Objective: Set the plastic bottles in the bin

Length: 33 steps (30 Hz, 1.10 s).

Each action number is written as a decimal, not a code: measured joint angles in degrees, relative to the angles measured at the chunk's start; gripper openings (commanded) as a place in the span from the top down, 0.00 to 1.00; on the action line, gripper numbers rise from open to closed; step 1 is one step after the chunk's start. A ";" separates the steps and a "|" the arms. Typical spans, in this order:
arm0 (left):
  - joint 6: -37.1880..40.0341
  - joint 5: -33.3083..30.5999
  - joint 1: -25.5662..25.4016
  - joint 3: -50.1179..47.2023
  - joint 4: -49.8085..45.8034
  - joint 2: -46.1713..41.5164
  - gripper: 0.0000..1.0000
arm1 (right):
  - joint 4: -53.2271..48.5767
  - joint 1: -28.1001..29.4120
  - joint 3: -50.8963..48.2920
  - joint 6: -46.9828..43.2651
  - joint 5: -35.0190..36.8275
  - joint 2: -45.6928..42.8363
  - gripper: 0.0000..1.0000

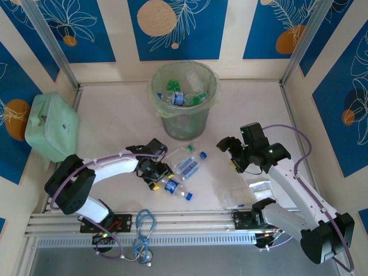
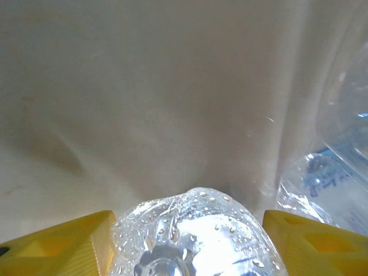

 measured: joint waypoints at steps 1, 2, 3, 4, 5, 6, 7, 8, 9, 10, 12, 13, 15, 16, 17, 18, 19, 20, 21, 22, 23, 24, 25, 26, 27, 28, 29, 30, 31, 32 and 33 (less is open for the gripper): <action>0.42 -0.20 -0.02 0.00 -0.42 -0.94 0.42 | -0.02 0.00 0.00 0.00 0.02 -0.22 0.17; 0.90 -0.33 -0.02 0.04 -1.09 -2.05 0.42 | 0.00 0.00 0.00 0.00 0.02 -0.52 0.17; 1.31 -0.50 -0.02 0.11 -1.75 -3.21 0.42 | 0.04 0.00 0.00 0.00 0.02 -0.87 0.17; 1.88 -0.68 -0.02 0.33 -2.60 -4.31 0.42 | 0.17 0.07 0.00 -0.02 0.00 -1.20 0.17; 2.51 -1.09 -0.02 0.66 -3.48 -5.53 0.42 | 0.50 0.20 0.02 -0.15 0.00 -1.51 0.17; 3.13 -1.57 0.00 1.20 -4.35 -6.84 0.42 | 0.92 0.52 0.09 -0.50 -0.02 -1.62 0.17; 3.89 -1.92 0.02 1.88 -5.09 -8.24 0.42 | 1.25 0.83 0.39 -0.92 0.00 -1.62 0.17; 4.50 -2.12 0.15 2.71 -5.42 -9.90 0.41 | 1.62 1.31 1.01 -1.51 -0.13 -1.51 0.17; 5.18 -2.12 0.39 3.58 -5.29 -11.78 0.41 | 1.90 1.90 1.90 -2.10 -0.26 -1.27 0.17; 5.60 -2.12 0.85 4.42 -4.98 -13.55 0.41 | 2.29 2.56 3.15 -2.86 -0.46 -1.01 0.17; 6.12 -1.81 2.01 6.29 -3.32 -17.05 0.42 | 4.00 4.17 6.32 -4.70 -1.11 -0.50 0.16; 6.29 -1.75 2.93 7.26 -2.21 -18.43 0.42 | 4.83 4.87 7.93 -5.60 -1.57 -0.37 0.16; 6.78 -1.66 5.20 9.42 0.63 -20.52 0.43 | 6.93 6.12 11.47 -7.50 -2.80 -0.31 0.15; 6.93 -1.66 6.16 10.43 2.12 -21.11 0.43 | 7.80 6.51 13.05 -8.22 -3.48 -0.26 0.15; 6.91 -1.64 7.28 11.58 4.26 -21.46 0.43 | 8.63 6.91 14.82 -8.87 -4.33 -0.20 0.14; 6.86 -1.64 8.24 12.68 6.54 -21.55 0.44 | 9.53 7.30 16.52 -9.44 -5.20 -0.04 0.14; 6.86 -1.66 8.98 13.46 8.33 -21.49 0.44 | 10.40 7.67 17.81 -9.84 -5.97 0.07 0.14; 6.62 -1.68 9.81 14.34 10.78 -21.33 0.45 | 11.28 8.22 19.30 -10.25 -6.75 0.31 0.14; 5.99 -1.66 10.60 15.08 13.49 -21.05 0.45 | 11.98 8.81 20.65 -10.69 -7.50 0.55 0.14; 5.40 -1.66 11.10 15.61 15.56 -20.74 0.45 | 12.57 9.55 21.81 -11.06 -8.04 0.81 0.14; 4.35 -1.62 11.69 16.17 18.64 -20.11 0.46 | 12.98 10.49 23.10 -11.45 -8.61 1.20 0.14; 3.52 -1.46 12.15 16.68 21.18 -19.39 0.47 | 13.38 11.34 24.35 -11.80 -9.16 1.64 0.14; 2.54 -1.25 12.52 17.18 23.67 -18.45 0.47 | 13.79 12.02 25.40 -12.17 -9.57 2.10 0.14; 1.73 -0.74 12.92 17.75 25.88 -17.44 0.47 | 14.12 12.66 26.53 -12.50 -10.05 2.69 0.15; 0.74 -0.09 13.22 18.34 28.26 -16.20 0.47 | 14.32 13.16 27.58 -12.83 -10.45 3.32 0.15; 0.11 0.33 13.40 18.67 29.83 -15.37 0.48 | 14.47 13.53 28.39 -13.14 -10.69 3.87 0.16; -0.61 1.01 13.53 18.95 31.71 -14.49 0.48 | 14.62 13.79 29.14 -13.44 -10.78 4.48 0.17; -1.38 1.64 13.55 19.06 33.33 -13.84 0.48 | 14.64 14.01 29.75 -13.70 -10.75 5.03 0.18; -2.01 2.16 13.60 19.06 34.73 -13.42 0.48 | 14.64 14.08 30.16 -13.86 -10.73 5.55 0.18; -2.64 2.75 13.66 19.06 35.93 -13.14 0.48 | 14.62 14.08 30.51 -13.99 -10.71 6.10 0.19; -3.34 3.37 13.70 19.06 37.18 -13.00 0.48 | 14.60 14.08 30.75 -14.01 -10.54 6.60 0.20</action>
